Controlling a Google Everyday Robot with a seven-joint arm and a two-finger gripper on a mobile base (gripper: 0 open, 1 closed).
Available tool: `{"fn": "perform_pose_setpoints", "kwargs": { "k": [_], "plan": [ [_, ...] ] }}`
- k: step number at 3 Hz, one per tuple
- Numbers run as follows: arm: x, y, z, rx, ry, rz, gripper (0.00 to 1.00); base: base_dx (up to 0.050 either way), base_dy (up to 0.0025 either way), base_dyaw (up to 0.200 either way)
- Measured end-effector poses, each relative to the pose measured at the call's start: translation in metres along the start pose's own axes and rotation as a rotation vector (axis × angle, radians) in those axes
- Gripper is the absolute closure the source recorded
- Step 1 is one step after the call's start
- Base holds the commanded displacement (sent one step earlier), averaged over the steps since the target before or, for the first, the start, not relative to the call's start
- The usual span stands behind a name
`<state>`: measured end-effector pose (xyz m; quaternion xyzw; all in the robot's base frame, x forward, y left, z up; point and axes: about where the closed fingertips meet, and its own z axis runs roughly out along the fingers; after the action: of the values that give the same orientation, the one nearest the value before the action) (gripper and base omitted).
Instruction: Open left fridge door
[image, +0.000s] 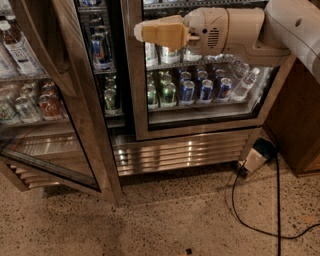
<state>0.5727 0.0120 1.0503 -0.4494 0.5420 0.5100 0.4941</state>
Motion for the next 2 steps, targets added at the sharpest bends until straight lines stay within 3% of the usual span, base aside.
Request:
{"fn": "perform_pose_setpoints", "kwargs": {
  "k": [1, 2],
  "plan": [
    [0.0000, 0.0000, 0.0000, 0.000, 0.000, 0.000, 1.00, 0.000, 0.00000, 0.196],
    [0.0000, 0.0000, 0.0000, 0.000, 0.000, 0.000, 1.00, -0.022, -0.00196, 0.180]
  ]
}}
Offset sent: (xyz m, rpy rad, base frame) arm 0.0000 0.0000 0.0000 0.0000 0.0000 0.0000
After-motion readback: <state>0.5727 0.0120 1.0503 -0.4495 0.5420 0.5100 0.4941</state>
